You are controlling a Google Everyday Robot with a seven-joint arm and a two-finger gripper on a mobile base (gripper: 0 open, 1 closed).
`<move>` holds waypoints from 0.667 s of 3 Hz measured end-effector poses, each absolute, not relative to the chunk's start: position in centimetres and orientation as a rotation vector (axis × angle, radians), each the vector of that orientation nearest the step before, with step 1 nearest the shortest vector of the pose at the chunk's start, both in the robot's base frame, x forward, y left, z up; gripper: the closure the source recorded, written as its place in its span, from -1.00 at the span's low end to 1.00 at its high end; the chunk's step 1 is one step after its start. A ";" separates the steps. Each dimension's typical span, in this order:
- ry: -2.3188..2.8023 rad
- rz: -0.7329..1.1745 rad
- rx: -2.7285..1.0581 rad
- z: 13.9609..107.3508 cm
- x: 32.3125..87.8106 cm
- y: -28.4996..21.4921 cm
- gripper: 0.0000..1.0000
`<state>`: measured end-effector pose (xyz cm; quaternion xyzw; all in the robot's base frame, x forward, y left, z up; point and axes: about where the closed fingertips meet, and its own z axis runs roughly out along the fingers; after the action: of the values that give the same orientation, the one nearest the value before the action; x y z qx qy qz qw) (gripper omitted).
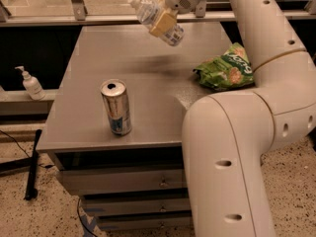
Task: Knock blue plastic bottle over
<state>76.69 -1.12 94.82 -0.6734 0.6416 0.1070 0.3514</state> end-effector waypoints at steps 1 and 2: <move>1.690 0.385 -1.957 91.0 72.9 -0.8 1.00; 1.705 0.391 -2.101 88.3 71.8 -0.2 0.70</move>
Offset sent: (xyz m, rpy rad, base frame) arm -0.1187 -0.0305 -0.0902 -0.4821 0.4861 0.4082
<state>71.81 -0.22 88.33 -0.7527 0.6107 0.1399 0.2024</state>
